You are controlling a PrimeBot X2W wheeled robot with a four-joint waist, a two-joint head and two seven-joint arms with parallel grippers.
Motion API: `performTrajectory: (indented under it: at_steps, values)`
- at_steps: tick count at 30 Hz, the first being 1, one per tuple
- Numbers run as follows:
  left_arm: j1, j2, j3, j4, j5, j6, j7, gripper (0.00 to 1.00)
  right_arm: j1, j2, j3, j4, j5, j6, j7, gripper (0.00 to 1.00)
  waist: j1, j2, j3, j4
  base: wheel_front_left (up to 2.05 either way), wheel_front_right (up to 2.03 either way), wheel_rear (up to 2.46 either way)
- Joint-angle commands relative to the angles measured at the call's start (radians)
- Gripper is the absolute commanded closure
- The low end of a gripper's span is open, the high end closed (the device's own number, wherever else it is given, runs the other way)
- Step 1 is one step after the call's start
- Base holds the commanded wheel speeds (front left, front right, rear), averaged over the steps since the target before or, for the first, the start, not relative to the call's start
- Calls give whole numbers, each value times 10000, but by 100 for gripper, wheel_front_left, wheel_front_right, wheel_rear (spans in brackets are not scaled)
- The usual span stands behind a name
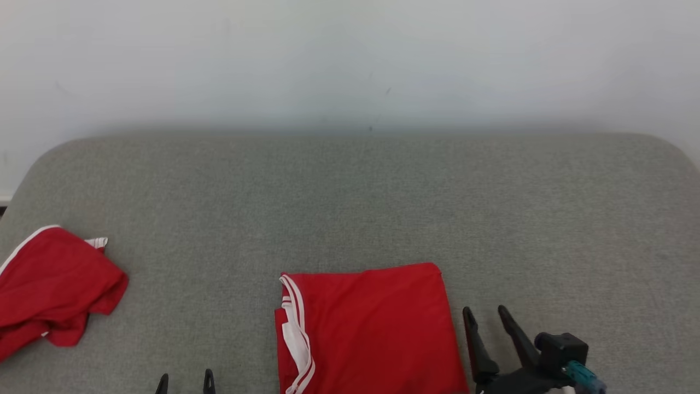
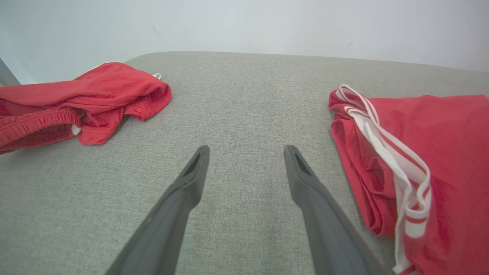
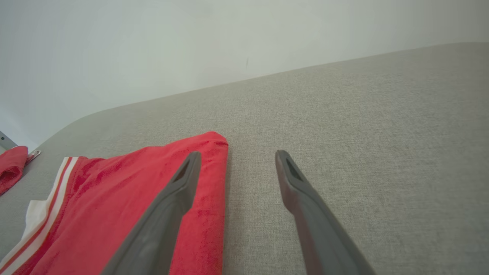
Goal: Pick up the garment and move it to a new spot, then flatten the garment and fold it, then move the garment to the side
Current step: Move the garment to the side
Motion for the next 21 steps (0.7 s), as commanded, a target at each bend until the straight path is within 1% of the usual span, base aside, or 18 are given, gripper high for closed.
performTrajectory:
  at_steps: [1,8,11,14,17,18,19,20,21]
  values:
    - [-212,-3,-64,-29,89,-35,-31,0,-227,9,194,373,185,-24,-9,0,-1,0,338,292,0,0,0]
    - [-483,-3,-233,18,193,-27,-31,0,-1101,4,844,1966,998,-24,-11,0,-1,0,721,718,0,0,0]
    - [-566,-2,-235,-64,55,18,-31,0,-1435,4,1084,2658,1433,-24,-9,0,-1,0,804,827,0,0,0]
    - [-652,-5,-255,-111,39,33,-31,0,-1648,20,1612,3299,1954,-24,136,0,-1,0,854,886,0,0,0]
    - [-667,-3,-309,-82,87,43,-31,0,-1848,34,2136,3599,2314,-23,122,0,-1,0,862,863,0,0,0]
    - [-687,-5,-332,-72,102,43,-31,0,-1883,35,2239,3674,2417,-23,110,36,-1,0,852,830,0,0,0]
    - [-715,-5,-345,-60,109,45,-31,0,-1923,34,2340,3736,2496,-23,92,97,-1,0,844,804,0,0,0]
    - [-746,-3,-346,-49,126,37,-31,0,-1975,17,2406,3814,2543,-23,76,100,-1,0,827,756,0,0,0]
    - [-746,-3,-346,-49,126,37,-31,0,-1975,17,2406,3814,2543,-23,76,100,-1,0,827,756,0,0,0]
